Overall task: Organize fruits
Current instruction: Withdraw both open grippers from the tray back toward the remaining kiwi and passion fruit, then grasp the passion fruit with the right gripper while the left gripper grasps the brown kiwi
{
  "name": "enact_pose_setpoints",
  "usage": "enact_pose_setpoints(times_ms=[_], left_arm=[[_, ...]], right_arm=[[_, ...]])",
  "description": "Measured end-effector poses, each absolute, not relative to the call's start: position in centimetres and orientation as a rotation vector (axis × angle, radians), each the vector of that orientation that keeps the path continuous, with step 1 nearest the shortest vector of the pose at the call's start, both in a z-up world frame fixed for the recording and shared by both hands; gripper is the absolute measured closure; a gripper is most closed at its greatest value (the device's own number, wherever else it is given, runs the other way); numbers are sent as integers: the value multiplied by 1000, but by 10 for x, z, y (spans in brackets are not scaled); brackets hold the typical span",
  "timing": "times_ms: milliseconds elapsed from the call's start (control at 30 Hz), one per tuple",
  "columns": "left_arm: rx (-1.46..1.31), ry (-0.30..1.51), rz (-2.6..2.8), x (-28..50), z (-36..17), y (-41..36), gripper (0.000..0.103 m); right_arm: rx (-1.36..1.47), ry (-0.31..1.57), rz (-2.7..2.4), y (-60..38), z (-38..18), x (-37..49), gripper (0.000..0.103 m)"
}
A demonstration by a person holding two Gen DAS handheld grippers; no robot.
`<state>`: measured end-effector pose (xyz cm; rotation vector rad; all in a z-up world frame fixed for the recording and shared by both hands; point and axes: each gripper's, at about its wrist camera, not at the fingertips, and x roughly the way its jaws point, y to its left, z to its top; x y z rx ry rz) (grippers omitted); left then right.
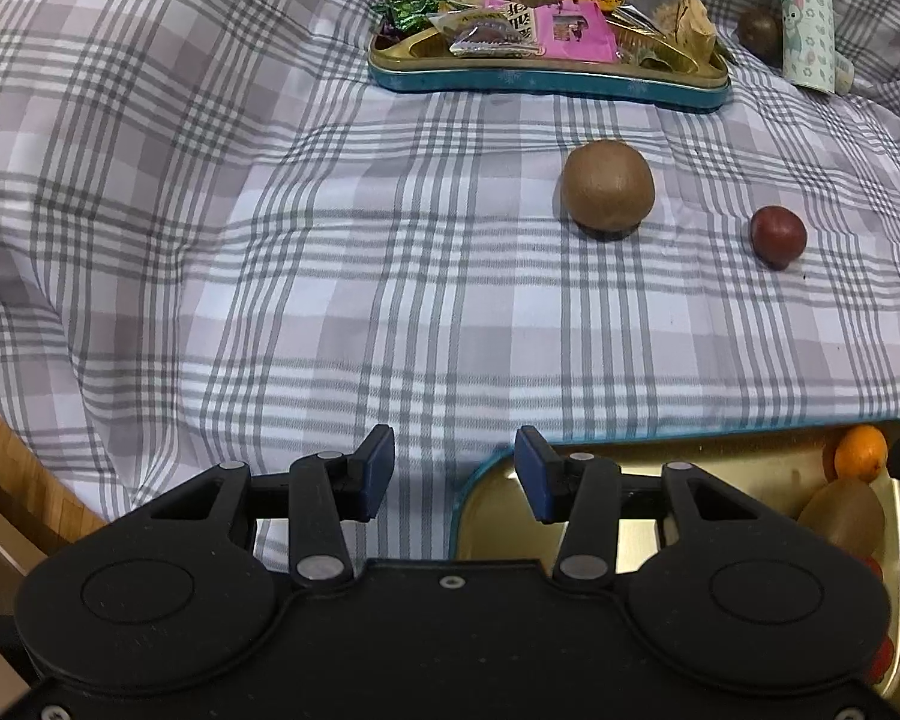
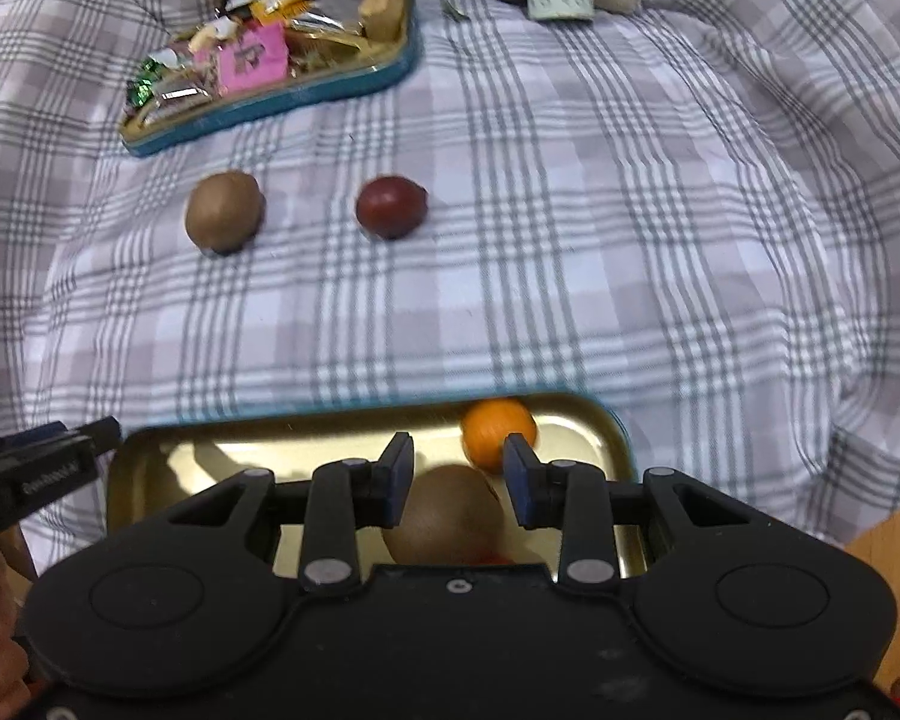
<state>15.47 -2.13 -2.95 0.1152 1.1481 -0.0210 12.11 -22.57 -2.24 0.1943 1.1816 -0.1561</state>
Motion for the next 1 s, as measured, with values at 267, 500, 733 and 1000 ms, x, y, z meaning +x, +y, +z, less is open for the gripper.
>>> enact_pose_setpoints(times_ms=[267,500,733,1000], left_arm=[[123,1163,-17,174,-38,-31,49],[131,1164,-12,191,-41,-37,49],[139,1170,-17,206,-44,-44,49],[133,1159,-19,215,-51,-47,49]], right_arm=[[179,1154,-149,-219,-29,144,69],[169,1138,-149,-218,-38,166,69],[184,1129,-143,-222,-46,186,69],[211,1073,-152,-226,-51,200,63]])
